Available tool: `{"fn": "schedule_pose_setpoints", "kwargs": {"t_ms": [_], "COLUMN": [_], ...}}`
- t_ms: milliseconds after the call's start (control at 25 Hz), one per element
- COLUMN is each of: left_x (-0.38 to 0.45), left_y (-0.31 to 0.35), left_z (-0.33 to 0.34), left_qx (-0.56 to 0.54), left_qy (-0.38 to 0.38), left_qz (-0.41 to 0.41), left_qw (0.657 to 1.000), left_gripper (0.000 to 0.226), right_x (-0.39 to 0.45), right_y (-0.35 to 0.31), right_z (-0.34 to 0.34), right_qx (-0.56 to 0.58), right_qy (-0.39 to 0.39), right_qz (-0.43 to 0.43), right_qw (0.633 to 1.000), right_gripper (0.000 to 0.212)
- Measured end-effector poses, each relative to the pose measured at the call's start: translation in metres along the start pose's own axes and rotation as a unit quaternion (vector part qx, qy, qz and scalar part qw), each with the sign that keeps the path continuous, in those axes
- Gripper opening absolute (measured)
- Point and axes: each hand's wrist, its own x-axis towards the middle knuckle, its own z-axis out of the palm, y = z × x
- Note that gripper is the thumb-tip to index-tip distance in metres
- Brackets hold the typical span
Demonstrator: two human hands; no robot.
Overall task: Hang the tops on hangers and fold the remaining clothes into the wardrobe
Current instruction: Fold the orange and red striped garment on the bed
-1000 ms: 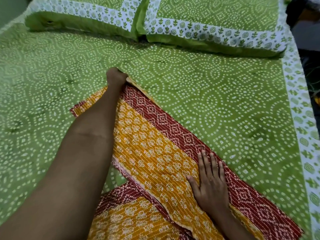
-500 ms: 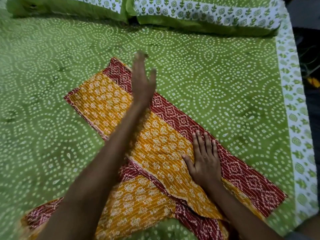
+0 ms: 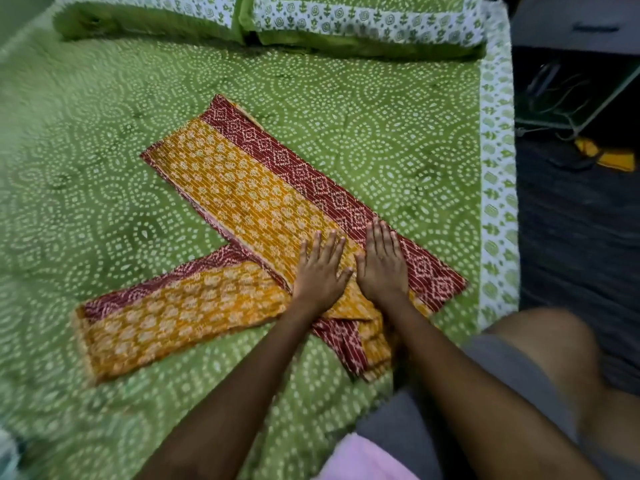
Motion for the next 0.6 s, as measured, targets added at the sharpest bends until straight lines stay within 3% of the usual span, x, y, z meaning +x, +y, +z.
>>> {"fn": "schedule_pose_setpoints", "kwargs": {"t_ms": [160, 240, 320, 400, 440, 520, 600], "left_x": [-0.051, -0.080, -0.116, -0.153, -0.164, -0.174, -0.170], "left_y": [0.028, 0.037, 0.050, 0.068, 0.077, 0.094, 0.104], "left_z": [0.007, 0.010, 0.016, 0.023, 0.024, 0.025, 0.023], "left_qx": [0.017, -0.035, -0.199, -0.349, -0.370, -0.396, -0.443], "left_qy": [-0.038, -0.043, 0.025, 0.169, 0.213, 0.202, 0.168], "left_qz": [0.048, 0.068, 0.010, -0.112, -0.154, -0.184, -0.225], "left_qw": [0.998, 0.996, 0.980, 0.915, 0.891, 0.877, 0.851], "left_gripper": [0.064, 0.062, 0.066, 0.053, 0.040, 0.024, 0.022], "right_x": [-0.031, -0.041, -0.049, -0.056, -0.059, -0.065, -0.066], "right_y": [0.042, 0.065, 0.088, 0.110, 0.119, 0.129, 0.130], "right_z": [-0.013, -0.020, -0.030, -0.038, -0.042, -0.046, -0.049], "right_qx": [-0.008, 0.004, 0.070, 0.227, 0.300, 0.380, 0.422], "right_qy": [-0.021, -0.027, -0.029, 0.006, 0.044, 0.109, 0.100], "right_qz": [-0.004, -0.014, -0.035, -0.015, 0.016, 0.100, 0.168], "right_qw": [1.000, 1.000, 0.996, 0.974, 0.953, 0.913, 0.885], "right_gripper": [0.064, 0.064, 0.061, 0.054, 0.048, 0.034, 0.025]}}
